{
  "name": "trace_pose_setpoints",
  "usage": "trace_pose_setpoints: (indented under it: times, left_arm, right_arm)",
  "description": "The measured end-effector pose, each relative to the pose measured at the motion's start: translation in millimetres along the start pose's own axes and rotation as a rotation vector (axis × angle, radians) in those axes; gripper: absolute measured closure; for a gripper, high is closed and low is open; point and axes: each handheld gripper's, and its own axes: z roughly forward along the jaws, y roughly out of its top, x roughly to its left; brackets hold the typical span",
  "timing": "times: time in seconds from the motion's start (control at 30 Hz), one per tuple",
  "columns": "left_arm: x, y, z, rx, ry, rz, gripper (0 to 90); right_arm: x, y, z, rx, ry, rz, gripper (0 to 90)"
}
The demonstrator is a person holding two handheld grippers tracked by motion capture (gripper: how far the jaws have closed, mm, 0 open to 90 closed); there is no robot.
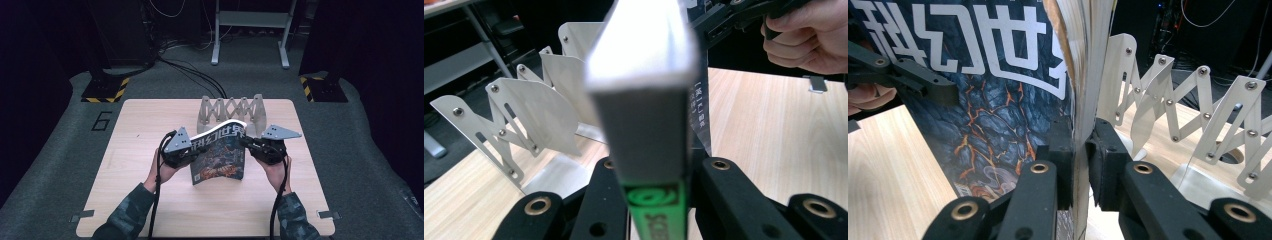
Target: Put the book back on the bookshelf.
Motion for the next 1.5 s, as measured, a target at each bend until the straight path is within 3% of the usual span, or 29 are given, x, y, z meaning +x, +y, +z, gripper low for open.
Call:
trace_pose_setpoints:
  times: [0.17, 0.33, 0.63, 0.9, 1.0, 1.13, 1.23, 1.4, 1.5]
  left_arm:
    - [2.7, 2.0, -2.1, 0.001, -0.045, -0.014, 75.8]
    - [6.5, 9.4, -6.0, 0.016, -0.080, -0.065, 64.7]
    - [9.0, 27.2, -10.9, 0.019, -0.103, -0.057, 61.8]
    - [7.9, 47.8, -2.8, 0.089, -0.099, -0.021, 63.3]
    - [8.8, 52.5, 0.6, 0.104, -0.098, -0.026, 64.1]
    - [10.6, 56.4, 3.6, 0.131, -0.100, -0.022, 68.7]
    - [10.8, 56.5, 5.3, 0.135, -0.084, -0.016, 77.7]
    - [9.7, 57.5, 4.4, 0.144, -0.103, -0.008, 81.4]
    - [8.8, 57.4, 4.5, 0.140, -0.099, -0.007, 81.5]
  right_arm:
    - [-3.0, -0.8, -1.0, 0.001, 0.013, 0.009, 78.4]
    - [-2.7, -1.1, -2.2, 0.003, 0.014, 0.012, 77.1]
    - [-3.6, -0.6, -1.5, 0.007, 0.010, 0.027, 74.6]
    - [-4.2, 0.0, -0.8, 0.009, 0.006, 0.032, 72.8]
    - [-4.0, 0.2, -0.7, 0.013, 0.003, 0.040, 71.8]
    - [-3.9, 0.1, -0.5, 0.012, 0.004, 0.047, 70.5]
    - [-4.8, -0.5, -0.9, 0.010, 0.009, 0.042, 68.9]
    - [-7.7, -4.6, -4.3, 0.012, -0.010, 0.052, 62.1]
    - [-12.8, -11.3, -8.2, 0.011, -0.027, 0.082, 50.4]
